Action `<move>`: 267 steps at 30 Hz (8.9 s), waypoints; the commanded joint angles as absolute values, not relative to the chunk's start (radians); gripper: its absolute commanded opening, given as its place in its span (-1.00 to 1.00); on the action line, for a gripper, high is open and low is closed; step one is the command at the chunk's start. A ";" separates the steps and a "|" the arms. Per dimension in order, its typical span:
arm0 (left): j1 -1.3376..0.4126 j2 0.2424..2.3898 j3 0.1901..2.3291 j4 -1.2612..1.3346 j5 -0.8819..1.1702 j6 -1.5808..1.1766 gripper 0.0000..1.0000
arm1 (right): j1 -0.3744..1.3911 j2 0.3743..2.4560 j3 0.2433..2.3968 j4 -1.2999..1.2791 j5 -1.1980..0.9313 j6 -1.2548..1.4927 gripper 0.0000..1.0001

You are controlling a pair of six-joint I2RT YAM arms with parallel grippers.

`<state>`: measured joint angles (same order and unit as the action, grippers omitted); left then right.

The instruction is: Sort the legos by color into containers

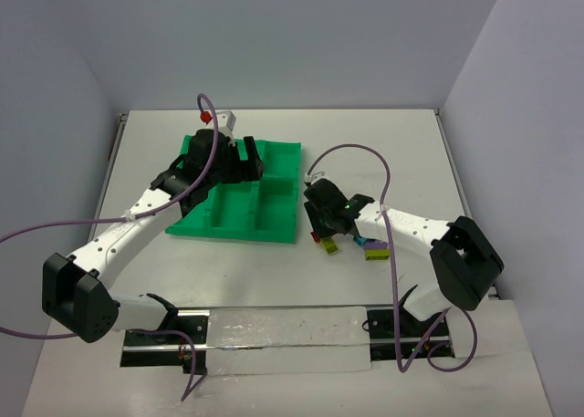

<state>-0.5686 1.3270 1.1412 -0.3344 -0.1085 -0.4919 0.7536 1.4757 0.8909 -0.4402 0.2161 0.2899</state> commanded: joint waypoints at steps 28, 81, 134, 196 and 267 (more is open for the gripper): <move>-0.519 1.257 1.054 -0.015 0.481 -0.554 0.59 | 0.326 1.186 1.063 -0.178 -0.676 0.549 -1.00; -0.479 1.476 0.861 0.962 0.899 -1.193 -0.20 | 0.361 1.240 1.042 0.134 -0.849 0.739 -1.00; -0.217 1.164 1.020 -0.193 0.367 -0.719 -1.00 | 0.472 1.788 1.566 -0.341 -0.170 0.479 -1.00; -0.138 1.461 1.248 0.304 1.034 -0.922 -1.00 | 0.503 1.412 1.317 -0.152 -0.755 0.502 0.50; -0.132 1.536 1.386 0.213 1.147 -0.899 -1.00 | 0.465 1.749 1.468 0.350 -1.130 0.851 -1.00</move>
